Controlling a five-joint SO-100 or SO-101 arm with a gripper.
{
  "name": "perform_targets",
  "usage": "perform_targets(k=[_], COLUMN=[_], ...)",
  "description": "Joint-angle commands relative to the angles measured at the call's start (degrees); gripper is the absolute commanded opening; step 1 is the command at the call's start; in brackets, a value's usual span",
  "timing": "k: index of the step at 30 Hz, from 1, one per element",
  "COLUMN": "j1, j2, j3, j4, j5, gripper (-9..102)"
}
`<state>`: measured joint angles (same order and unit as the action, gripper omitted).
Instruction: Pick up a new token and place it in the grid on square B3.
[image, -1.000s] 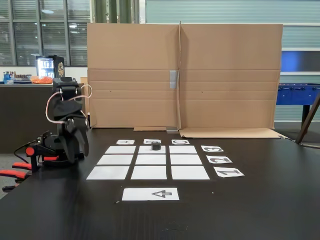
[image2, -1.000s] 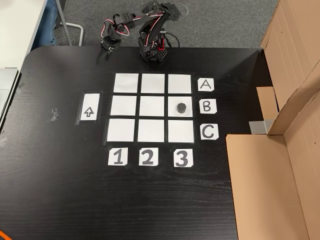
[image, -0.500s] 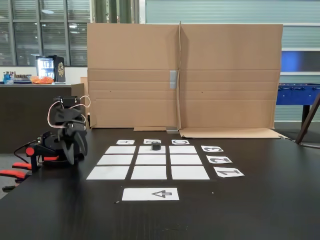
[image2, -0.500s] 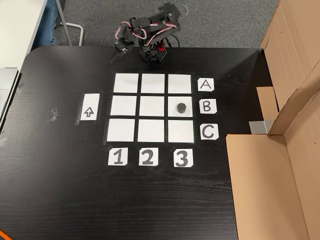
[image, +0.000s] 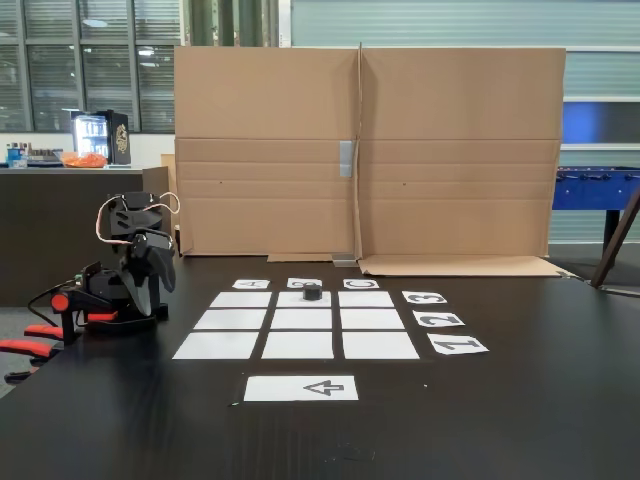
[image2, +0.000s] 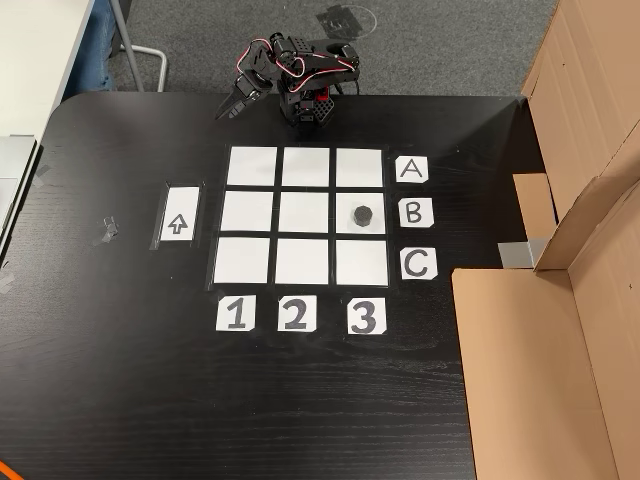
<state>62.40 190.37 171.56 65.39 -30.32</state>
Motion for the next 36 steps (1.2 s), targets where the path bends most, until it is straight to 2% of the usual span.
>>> perform_targets(k=[1, 4, 10, 12, 13, 36], j1=[-0.26, 0.00, 1.14, -0.44, -0.44, -0.53], j2=[0.18, 0.18, 0.18, 0.18, 0.18, 0.18], j3=[-0.18, -0.18, 0.00, 0.79, 0.79, 0.97], j4=[-0.88, -0.88, -1.41, -3.87, -3.69, -4.22], j5=[0.97, 0.88, 0.88, 1.23, 0.97, 0.00], gripper=[21, 15, 11, 0, 0, 0])
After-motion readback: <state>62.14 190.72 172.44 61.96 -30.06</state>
